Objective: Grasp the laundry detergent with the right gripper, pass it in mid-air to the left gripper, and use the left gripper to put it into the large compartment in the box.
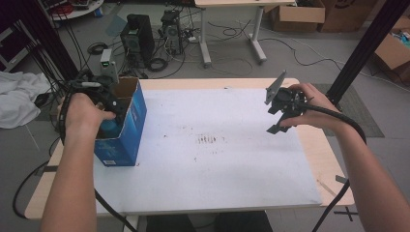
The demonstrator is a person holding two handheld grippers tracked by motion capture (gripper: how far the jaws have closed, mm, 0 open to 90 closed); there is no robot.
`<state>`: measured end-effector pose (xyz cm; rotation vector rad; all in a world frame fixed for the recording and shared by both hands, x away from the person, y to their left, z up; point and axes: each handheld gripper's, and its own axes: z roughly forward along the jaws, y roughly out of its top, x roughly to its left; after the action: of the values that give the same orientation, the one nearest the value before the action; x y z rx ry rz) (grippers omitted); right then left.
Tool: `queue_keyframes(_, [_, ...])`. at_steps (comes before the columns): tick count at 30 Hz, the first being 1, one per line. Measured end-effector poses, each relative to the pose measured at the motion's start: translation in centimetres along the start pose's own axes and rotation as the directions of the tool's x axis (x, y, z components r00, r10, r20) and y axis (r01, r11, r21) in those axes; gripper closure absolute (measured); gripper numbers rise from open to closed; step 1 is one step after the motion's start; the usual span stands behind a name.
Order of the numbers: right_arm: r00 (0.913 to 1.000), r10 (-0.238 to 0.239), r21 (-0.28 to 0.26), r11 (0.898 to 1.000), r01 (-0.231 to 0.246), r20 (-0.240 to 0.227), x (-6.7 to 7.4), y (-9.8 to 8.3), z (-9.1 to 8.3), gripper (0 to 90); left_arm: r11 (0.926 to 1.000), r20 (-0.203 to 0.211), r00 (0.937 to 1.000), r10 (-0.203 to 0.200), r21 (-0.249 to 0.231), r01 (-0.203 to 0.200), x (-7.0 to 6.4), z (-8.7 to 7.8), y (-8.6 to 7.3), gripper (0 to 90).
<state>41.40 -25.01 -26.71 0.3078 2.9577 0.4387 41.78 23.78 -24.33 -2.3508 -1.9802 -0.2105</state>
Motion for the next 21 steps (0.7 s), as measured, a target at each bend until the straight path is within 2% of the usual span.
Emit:
queue_keyframes(7, [1.0000,-0.002,0.002,1.000,0.002,-0.006,0.1,0.2,0.1,25.0,0.9977,-0.028,0.9985,0.047,-0.047,-0.049,-0.7,-2.6,-0.4,17.2])
queue_keyframes(12, [1.0000,-0.006,-0.002,1.000,0.006,-0.004,0.3,0.4,-0.1,24.7,0.9873,-0.042,0.9917,0.121,-0.098,-0.125,-2.4,-4.6,-0.6,15.8])
queue_keyframes(14, [1.0000,-0.007,-0.004,1.000,0.007,-0.003,0.3,0.5,-0.3,24.7,0.9807,-0.032,0.9878,0.152,-0.119,-0.155,-3.3,-5.1,-0.6,15.7])
queue_keyframes(16, [1.0000,-0.005,-0.009,1.000,0.005,-0.004,0.2,0.5,-0.3,24.7,0.9713,-0.034,0.9810,0.191,-0.138,-0.194,-4.4,-5.6,-0.5,15.7])
queue_keyframes(18, [1.0000,-0.007,-0.007,1.000,0.007,-0.001,0.2,0.5,-0.4,24.6,0.9595,-0.034,0.9726,0.230,-0.159,-0.232,-5.7,-5.9,-0.3,15.6])
queue_keyframes(21, [1.0000,-0.001,-0.013,1.000,0.001,-0.002,0.1,0.4,-0.4,24.3,0.9382,-0.037,0.9564,0.290,-0.187,-0.291,-7.9,-6.1,-0.1,15.6])
